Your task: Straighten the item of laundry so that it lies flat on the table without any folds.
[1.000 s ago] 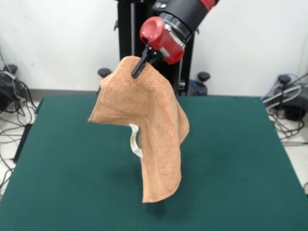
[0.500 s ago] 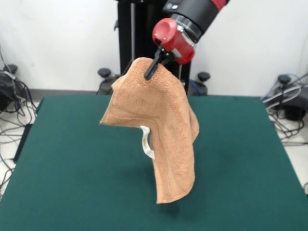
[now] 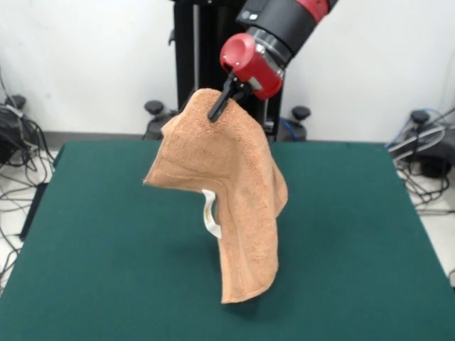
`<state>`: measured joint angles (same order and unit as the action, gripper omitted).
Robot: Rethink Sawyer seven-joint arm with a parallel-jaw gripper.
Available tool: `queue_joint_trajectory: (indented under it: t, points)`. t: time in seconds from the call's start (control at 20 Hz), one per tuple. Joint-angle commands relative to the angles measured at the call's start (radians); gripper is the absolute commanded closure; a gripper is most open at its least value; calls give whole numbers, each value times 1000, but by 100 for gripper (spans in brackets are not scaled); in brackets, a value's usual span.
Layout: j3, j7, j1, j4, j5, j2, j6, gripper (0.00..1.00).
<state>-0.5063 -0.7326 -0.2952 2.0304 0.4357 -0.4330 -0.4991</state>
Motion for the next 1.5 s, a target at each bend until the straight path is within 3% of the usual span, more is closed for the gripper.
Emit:
queue_joint_trajectory:
  t: [0.05,0.9,1.5]
  points:
    - [119,-290,29,-25,40,67,101,100]
    - [197,-297,95,-54,-11,118,102,100]
    - [265,-258,158,-64,-35,127,217,100]
